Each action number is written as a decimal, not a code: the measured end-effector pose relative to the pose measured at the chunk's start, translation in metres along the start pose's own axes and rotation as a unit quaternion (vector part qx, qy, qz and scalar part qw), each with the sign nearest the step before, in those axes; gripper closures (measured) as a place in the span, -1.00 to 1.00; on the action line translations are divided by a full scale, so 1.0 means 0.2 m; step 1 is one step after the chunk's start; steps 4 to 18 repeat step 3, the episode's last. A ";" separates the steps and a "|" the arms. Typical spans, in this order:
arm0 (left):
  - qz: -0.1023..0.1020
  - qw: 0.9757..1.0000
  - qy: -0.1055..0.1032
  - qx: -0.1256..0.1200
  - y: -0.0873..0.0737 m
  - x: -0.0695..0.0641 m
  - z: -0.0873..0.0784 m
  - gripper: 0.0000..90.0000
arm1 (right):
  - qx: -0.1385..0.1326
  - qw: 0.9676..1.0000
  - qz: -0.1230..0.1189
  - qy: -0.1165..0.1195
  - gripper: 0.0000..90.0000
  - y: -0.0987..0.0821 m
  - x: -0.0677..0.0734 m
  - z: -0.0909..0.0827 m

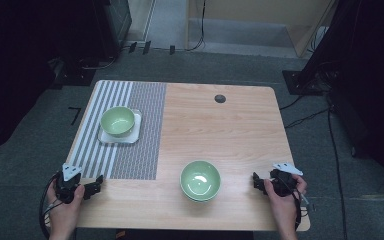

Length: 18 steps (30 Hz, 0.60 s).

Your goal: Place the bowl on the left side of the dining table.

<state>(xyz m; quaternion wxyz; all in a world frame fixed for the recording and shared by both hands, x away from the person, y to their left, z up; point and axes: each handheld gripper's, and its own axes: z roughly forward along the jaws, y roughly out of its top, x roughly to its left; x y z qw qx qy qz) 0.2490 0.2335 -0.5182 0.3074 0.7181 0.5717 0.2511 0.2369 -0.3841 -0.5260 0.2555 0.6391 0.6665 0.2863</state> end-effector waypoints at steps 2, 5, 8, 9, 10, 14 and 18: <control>-0.001 1.000 0.001 0.000 0.00 0.00 0.00 -0.79 | 0.000 1.000 0.000 0.000 -1.00 0.00 0.00 0.00; -0.001 1.000 0.001 0.000 0.00 0.00 0.00 -0.79 | 0.000 1.000 0.000 0.000 -1.00 0.00 0.00 0.00; -0.001 1.000 0.001 0.000 0.00 0.00 0.00 -0.79 | 0.000 1.000 0.000 0.000 -1.00 0.00 0.00 0.00; -0.001 1.000 0.001 0.000 0.00 0.00 0.00 -0.79 | 0.000 1.000 0.000 0.000 -1.00 0.00 0.00 0.00; -0.001 1.000 0.001 0.000 0.00 0.00 0.00 -0.79 | 0.000 1.000 0.000 0.000 -1.00 0.00 0.00 0.00; -0.001 1.000 0.001 0.000 0.00 0.00 0.00 -0.79 | 0.000 1.000 0.000 0.000 -1.00 0.00 0.00 0.00; -0.001 1.000 0.001 0.000 0.00 0.00 0.00 -0.79 | 0.000 1.000 0.000 0.000 -1.00 0.00 0.00 0.00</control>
